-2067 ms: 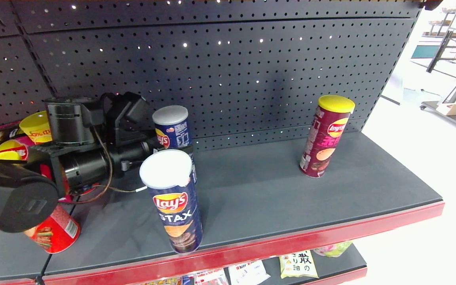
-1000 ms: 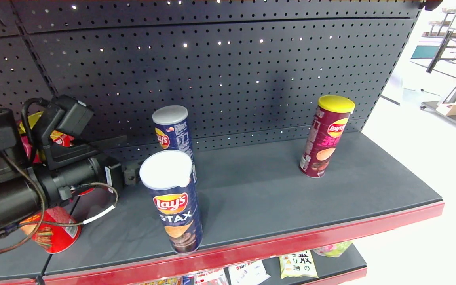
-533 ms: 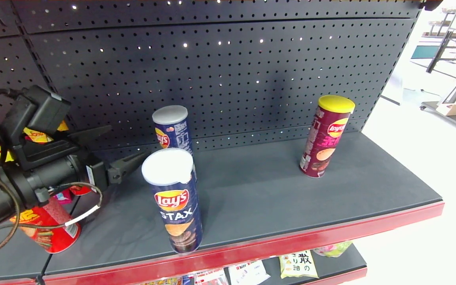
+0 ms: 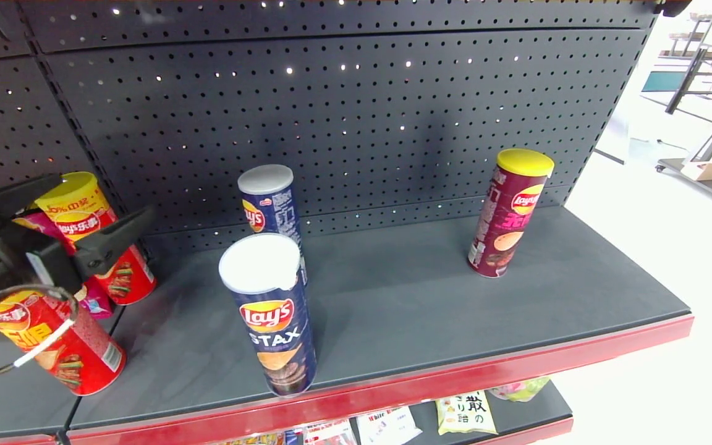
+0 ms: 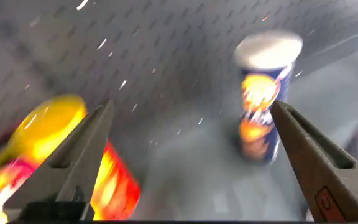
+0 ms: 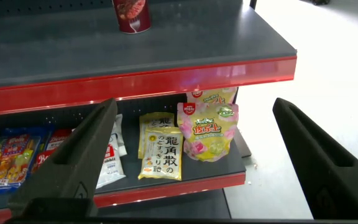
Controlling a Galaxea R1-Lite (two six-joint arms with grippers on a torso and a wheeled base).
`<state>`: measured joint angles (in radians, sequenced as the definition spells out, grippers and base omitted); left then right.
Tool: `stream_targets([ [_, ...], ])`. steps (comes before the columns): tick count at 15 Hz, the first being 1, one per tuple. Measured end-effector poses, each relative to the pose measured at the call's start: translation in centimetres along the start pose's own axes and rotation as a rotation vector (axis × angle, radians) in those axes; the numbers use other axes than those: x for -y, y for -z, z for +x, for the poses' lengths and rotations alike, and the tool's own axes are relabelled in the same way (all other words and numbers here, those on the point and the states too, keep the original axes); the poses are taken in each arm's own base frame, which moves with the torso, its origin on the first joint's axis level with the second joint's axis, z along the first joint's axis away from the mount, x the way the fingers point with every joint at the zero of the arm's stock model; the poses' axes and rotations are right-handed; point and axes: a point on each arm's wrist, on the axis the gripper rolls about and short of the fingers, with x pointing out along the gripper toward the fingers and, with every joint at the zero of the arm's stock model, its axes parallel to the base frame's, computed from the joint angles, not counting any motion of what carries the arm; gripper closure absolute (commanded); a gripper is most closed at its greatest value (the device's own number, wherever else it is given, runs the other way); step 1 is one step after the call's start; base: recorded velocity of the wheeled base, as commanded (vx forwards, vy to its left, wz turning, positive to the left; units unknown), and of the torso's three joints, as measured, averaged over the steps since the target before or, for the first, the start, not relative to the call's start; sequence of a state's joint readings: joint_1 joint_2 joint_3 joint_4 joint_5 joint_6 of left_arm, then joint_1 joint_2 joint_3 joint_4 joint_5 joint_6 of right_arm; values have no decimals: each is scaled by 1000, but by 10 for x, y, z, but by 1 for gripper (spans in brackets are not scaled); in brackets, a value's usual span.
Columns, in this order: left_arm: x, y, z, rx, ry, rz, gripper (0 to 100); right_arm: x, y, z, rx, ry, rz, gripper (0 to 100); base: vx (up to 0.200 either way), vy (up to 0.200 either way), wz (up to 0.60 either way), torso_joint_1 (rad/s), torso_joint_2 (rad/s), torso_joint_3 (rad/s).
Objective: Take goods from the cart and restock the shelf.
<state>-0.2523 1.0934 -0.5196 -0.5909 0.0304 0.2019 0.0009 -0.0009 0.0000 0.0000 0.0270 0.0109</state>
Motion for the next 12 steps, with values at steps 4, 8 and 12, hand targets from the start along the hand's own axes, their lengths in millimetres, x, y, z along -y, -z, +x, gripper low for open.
stream_targets([
  [4, -3, 11, -63, -117, -30, -18, 0, 0, 0, 0, 0, 0, 0, 0, 0, 0, 0, 0, 0, 0],
  [8, 2, 37, -144, -229, -42, -75, 0, 0, 0, 0, 0, 0, 0, 0, 0, 0, 0, 0, 0, 0],
  [12, 12, 68, -201, -264, -237, -152, 0, 0, 0, 0, 0, 0, 0, 0, 0, 0, 0, 0, 0, 0],
])
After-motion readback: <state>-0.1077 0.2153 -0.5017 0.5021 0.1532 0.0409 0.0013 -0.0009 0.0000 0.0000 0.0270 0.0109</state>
